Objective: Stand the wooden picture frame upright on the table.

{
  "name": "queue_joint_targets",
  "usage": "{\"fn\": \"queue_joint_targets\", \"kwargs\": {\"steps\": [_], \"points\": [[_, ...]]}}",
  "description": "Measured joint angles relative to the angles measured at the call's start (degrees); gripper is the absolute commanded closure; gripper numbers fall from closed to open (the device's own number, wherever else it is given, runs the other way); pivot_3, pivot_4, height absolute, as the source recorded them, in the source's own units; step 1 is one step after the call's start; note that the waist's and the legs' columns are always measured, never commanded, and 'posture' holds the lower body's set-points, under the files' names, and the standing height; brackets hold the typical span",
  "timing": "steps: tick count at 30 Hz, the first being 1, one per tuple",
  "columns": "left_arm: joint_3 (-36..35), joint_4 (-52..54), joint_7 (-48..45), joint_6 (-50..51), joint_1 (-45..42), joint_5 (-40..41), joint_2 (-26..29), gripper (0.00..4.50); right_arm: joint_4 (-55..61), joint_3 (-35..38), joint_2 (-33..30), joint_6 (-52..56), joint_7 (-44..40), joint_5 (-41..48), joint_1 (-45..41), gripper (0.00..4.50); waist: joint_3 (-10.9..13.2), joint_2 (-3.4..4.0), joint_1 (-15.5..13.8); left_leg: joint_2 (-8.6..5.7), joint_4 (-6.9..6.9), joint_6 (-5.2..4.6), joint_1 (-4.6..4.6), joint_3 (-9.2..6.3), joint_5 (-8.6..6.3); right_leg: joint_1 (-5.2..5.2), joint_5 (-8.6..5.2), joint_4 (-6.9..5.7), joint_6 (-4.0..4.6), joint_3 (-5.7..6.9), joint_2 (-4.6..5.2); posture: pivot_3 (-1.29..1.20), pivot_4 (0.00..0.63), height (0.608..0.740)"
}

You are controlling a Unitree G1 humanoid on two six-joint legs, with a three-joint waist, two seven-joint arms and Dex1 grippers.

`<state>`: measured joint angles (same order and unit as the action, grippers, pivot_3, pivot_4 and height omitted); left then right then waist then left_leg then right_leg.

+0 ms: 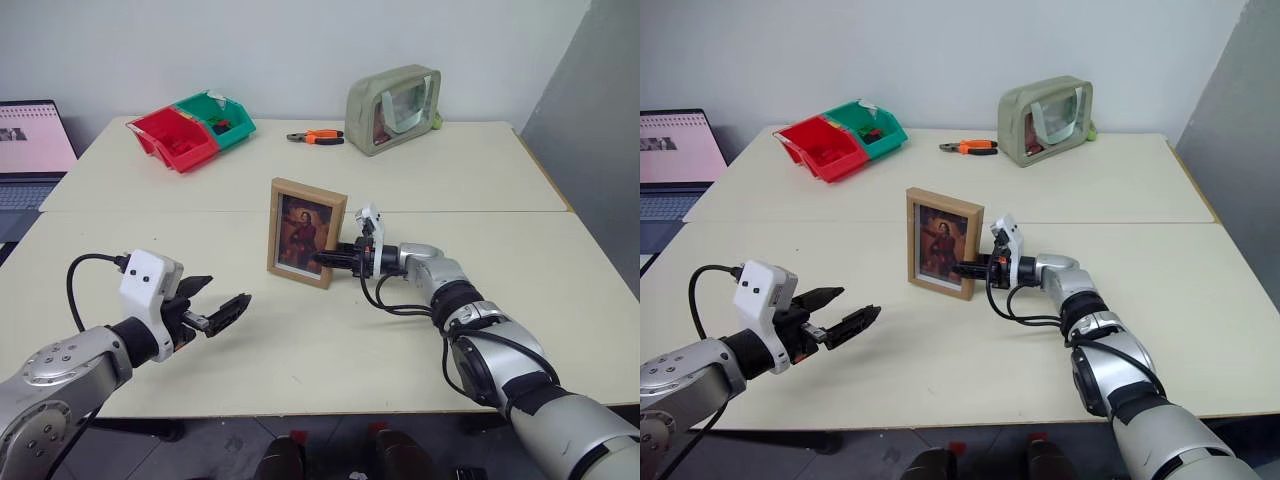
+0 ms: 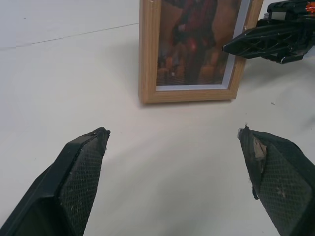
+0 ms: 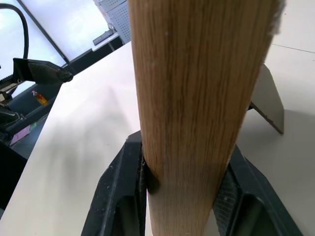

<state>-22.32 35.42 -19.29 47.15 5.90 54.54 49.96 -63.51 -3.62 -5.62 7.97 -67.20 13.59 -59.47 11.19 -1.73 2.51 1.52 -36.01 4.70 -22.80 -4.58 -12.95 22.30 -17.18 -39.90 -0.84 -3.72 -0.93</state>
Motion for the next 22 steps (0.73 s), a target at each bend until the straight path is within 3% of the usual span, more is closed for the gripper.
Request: {"fn": "queue_joint_targets", "kwargs": {"steps": [4,8,13,16,19,22], "points": [[0.83,-2.70,-2.64,0.02,-3.52,-1.38,0.07,0.00,3.71,-0.92,-2.85,0.40,-0.51,-2.09,5.87,1.10,0.01,0.02,-0.03,0.00,0.00,0.00,-0.01,0.05,0.00,0.03,0.00,-0.01,-0.01,0.05,0.00,0.00,0.150,0.740],[2.55,-5.49,-5.64,-0.22,-6.00,-4.32,0.61,0.00,15.85,-0.98,-8.70,3.85,-1.39,-2.12,12.62,0.03,0.01,0.02,-0.13,0.01,0.00,0.00,-0.01,0.00,0.00,0.01,0.00,-0.02,-0.01,0.08,0.00,0.00,0.150,0.740],[3.03,-8.44,-9.00,0.09,-7.18,-5.59,0.91,0.00,38.25,-0.16,-17.29,13.06,2.04,-1.47,24.73,0.03,0.03,0.04,-0.45,0.01,0.01,0.00,-0.02,0.03,0.00,0.03,-0.01,0.00,-0.03,0.06,0.02,0.00,0.150,0.740],[2.23,-11.90,-11.23,1.73,-10.01,-5.37,3.03,0.00,57.14,1.07,-21.56,24.86,6.23,1.18,30.55,0.03,0.06,0.09,-0.36,0.02,-0.01,0.00,-0.04,0.00,0.00,0.08,-0.01,-0.06,-0.03,0.02,-0.02,0.00,0.150,0.740],[1.86,-15.15,-13.91,3.47,-14.61,-4.95,5.45,0.00,71.01,2.68,-22.61,35.03,10.00,5.70,29.89,0.03,0.06,0.09,0.48,0.04,0.00,0.00,0.03,0.03,0.00,0.07,-0.15,-0.04,-0.26,0.06,-0.23,0.00,0.150,0.740],[1.71,-16.91,-16.31,5.21,-17.47,-3.83,6.68,0.00,77.76,3.21,-22.65,41.24,12.86,8.70,28.22,0.03,0.06,0.09,0.72,0.04,0.02,0.00,0.02,0.02,0.00,0.06,-0.16,-0.03,-0.26,0.05,-0.24,0.00,0.150,0.740]]}}
